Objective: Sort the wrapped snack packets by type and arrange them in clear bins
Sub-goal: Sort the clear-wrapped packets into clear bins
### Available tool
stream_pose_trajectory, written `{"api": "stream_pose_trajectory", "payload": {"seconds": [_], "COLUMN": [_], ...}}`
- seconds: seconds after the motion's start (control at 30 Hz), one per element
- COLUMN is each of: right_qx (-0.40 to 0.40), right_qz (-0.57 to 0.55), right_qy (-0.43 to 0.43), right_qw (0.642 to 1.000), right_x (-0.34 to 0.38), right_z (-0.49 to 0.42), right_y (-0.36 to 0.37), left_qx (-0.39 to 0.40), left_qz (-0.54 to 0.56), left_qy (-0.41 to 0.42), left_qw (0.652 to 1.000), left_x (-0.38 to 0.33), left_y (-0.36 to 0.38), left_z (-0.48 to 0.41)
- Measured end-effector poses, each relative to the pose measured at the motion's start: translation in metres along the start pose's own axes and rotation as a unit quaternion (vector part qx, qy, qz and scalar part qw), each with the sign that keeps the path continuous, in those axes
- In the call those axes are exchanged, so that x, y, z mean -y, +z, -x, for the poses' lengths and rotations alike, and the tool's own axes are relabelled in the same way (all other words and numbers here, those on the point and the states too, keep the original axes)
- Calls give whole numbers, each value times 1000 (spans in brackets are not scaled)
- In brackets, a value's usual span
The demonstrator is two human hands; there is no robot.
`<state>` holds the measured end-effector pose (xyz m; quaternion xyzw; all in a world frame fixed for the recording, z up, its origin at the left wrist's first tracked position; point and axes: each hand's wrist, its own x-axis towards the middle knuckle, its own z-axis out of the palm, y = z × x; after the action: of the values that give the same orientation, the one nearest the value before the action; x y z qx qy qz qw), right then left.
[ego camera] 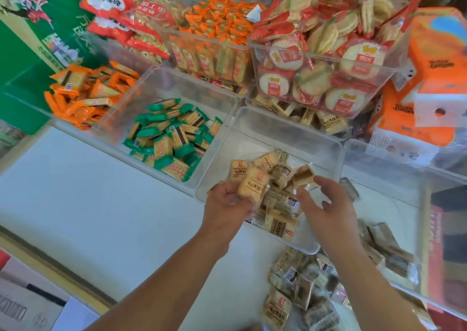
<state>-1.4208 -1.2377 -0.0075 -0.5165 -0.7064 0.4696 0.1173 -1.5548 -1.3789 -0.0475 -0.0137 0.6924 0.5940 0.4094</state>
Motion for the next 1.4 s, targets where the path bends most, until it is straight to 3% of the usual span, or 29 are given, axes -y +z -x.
{"api": "stream_pose_trajectory", "payload": {"seconds": [0.1,0.2,0.3,0.67,0.83,0.97,1.03,1.1,1.2,1.3,1.4], "right_qx": [24,70,94,101,100,121,123,127,143,147,146], "right_qz": [-63,-155,-221,-235,-125,-130,-133,-122,-95,-73,-55], "right_qy": [-10,11,30,44,22,1,-10,-11,25,78,116], "right_qw": [998,985,970,966,987,984,983,984,985,983,981], "right_x": [-6,-4,-1,-6,0,2,-4,-19,-55,-96,-127], "right_z": [27,38,36,26,13,23,39,59,95,128,147], "right_y": [1,2,2,11,27,28,19,8,-2,-6,-12], "left_qx": [84,153,174,111,19,20,27,57,155,188,198], "left_qz": [102,128,122,13,4,-21,-83,-221,-454,-545,-573], "left_qy": [-40,-32,-28,-8,-54,-67,-65,-57,-52,-27,1], "left_qw": [990,979,977,994,998,997,994,972,876,817,795], "left_x": [0,5,11,22,45,70,92,124,172,206,226], "left_y": [4,7,6,-9,-21,-31,-39,-48,-55,-52,-49], "left_z": [12,28,41,51,57,67,70,73,85,99,108]}}
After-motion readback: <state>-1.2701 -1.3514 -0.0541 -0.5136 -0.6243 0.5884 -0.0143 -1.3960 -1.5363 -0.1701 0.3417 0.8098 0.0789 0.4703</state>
